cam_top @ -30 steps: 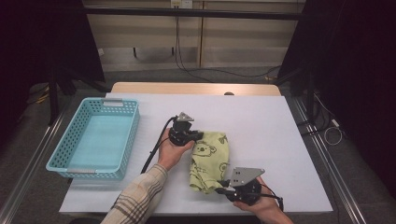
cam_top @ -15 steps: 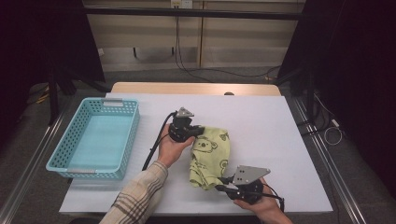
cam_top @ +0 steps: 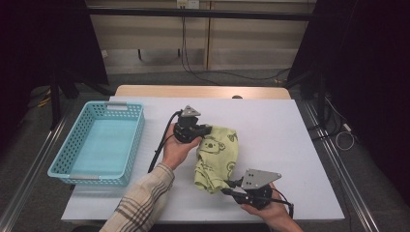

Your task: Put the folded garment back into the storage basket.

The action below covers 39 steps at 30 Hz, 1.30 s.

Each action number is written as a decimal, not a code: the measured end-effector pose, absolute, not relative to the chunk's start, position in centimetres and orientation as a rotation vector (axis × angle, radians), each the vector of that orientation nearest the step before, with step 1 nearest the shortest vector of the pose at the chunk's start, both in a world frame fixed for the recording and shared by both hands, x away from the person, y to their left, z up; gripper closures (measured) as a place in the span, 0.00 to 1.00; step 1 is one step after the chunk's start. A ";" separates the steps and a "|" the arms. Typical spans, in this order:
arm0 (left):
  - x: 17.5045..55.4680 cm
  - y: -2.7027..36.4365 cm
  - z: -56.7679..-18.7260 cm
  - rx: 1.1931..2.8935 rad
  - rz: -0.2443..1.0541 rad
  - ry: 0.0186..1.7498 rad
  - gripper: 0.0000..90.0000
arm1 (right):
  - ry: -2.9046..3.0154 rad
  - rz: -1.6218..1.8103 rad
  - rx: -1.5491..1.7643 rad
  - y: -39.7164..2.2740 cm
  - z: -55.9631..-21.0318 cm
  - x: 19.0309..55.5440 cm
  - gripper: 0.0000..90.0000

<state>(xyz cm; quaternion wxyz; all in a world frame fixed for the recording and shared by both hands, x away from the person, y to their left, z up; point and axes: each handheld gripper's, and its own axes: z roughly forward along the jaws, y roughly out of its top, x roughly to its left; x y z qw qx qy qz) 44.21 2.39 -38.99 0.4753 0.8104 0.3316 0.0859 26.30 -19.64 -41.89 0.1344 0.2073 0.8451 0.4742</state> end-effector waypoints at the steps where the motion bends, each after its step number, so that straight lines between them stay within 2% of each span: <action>1: 44.2 2.5 -38.9 1.978 0.208 0.815 0.90 | 2.449 1.379 0.606 -19.6 -41.8 26.3 0.87; 39: 44.6 5.7 -35.9 1.925 0.260 0.830 0.90 | 2.395 1.490 0.562 -17.1 -39.2 27.7 0.87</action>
